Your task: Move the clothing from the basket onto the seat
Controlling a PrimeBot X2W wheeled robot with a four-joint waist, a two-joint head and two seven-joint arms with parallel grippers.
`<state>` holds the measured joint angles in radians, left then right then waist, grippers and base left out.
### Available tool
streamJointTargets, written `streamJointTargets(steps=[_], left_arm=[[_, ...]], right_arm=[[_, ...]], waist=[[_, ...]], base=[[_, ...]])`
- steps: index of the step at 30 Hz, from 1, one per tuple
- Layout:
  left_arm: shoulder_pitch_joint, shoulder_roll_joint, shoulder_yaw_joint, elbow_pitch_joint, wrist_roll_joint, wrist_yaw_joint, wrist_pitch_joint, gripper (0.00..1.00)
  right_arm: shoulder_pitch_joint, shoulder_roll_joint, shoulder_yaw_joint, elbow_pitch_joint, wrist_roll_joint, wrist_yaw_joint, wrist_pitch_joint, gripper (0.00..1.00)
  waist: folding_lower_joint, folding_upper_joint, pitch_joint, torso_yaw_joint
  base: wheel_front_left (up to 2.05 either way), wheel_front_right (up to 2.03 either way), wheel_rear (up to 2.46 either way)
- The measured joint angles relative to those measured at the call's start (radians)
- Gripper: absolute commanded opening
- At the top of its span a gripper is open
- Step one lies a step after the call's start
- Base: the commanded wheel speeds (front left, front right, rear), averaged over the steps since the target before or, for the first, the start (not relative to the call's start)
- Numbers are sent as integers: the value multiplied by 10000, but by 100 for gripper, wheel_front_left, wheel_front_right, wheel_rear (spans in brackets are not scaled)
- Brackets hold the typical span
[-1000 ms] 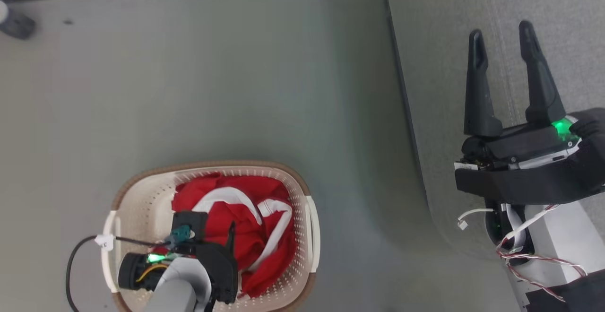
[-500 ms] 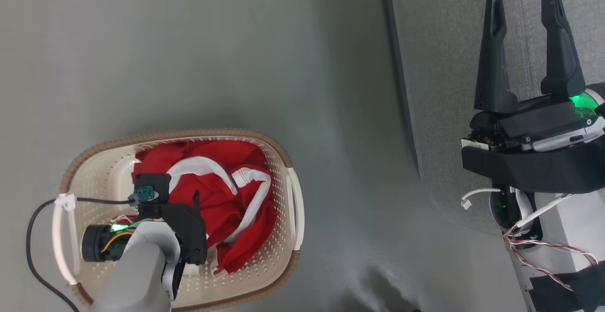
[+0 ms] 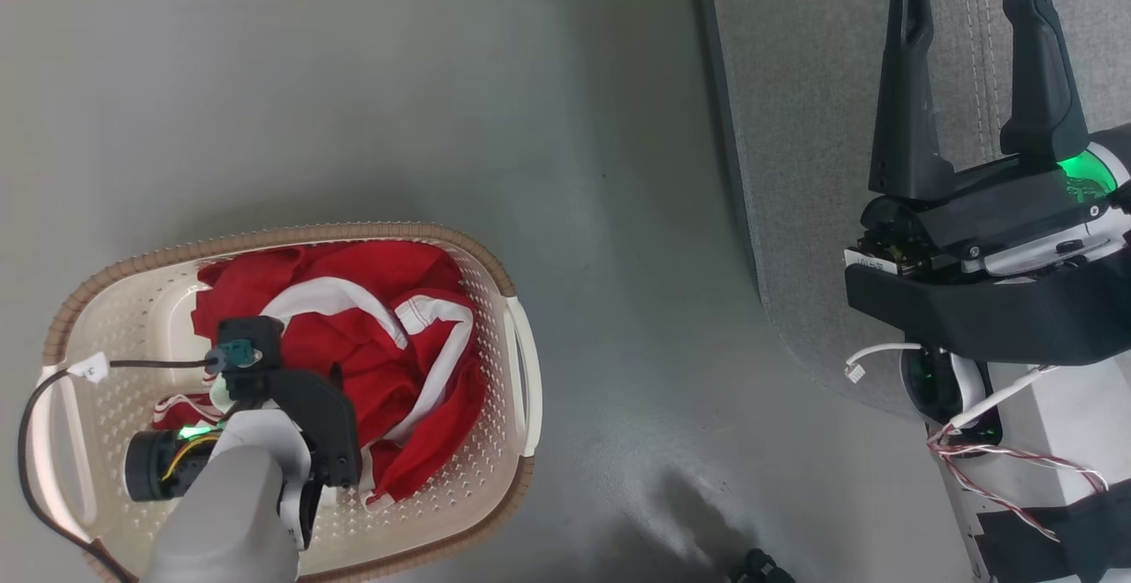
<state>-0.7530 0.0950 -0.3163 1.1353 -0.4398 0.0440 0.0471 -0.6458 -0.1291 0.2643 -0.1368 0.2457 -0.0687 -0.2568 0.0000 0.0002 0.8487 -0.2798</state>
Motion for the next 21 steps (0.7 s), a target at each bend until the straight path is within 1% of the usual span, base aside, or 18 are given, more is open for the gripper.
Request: streamJointTargets(steps=[4, 7, 14, 15, 16, 18, 21], left_arm=[[-63, 25, 134, 253, -52, 15, 63, 100], [-141, 40, 155, 499, -69, 94, 259, 100], [-395, -36, 215, 911, -360, 82, 830, 100], [-440, -46, 215, 928, -401, 77, 920, 71], [-464, -54, 215, 951, -430, 77, 965, 44], [-475, -82, 211, 1020, -431, 71, 1055, 0], [-476, -113, 209, 1095, -433, -12, 1204, 0]], right_arm=[[1, 0, 17, -174, -35, 46, 0, 100], [7, -4, 8, -251, -71, 63, 0, 100], [13, -17, -27, -504, -132, 71, -2, 100], [15, -17, -36, -545, -132, 71, -2, 100], [12, -17, -40, -556, -138, 71, -2, 100], [13, -13, -33, -554, -150, 73, -2, 100], [13, -15, -33, -560, -161, 73, -2, 100]], waist=[[0, 0, 113, -75], [0, -1, 197, -117], [1, -1, 371, -127], [0, -1, 393, -121], [0, -2, 415, -112], [0, -1, 437, -91], [-1, -1, 461, -67]], base=[[0, 0, 0], [0, 0, 0], [0, 0, 0], [0, 0, 0], [0, 0, 0], [0, 0, 0], [0, 0, 0]])
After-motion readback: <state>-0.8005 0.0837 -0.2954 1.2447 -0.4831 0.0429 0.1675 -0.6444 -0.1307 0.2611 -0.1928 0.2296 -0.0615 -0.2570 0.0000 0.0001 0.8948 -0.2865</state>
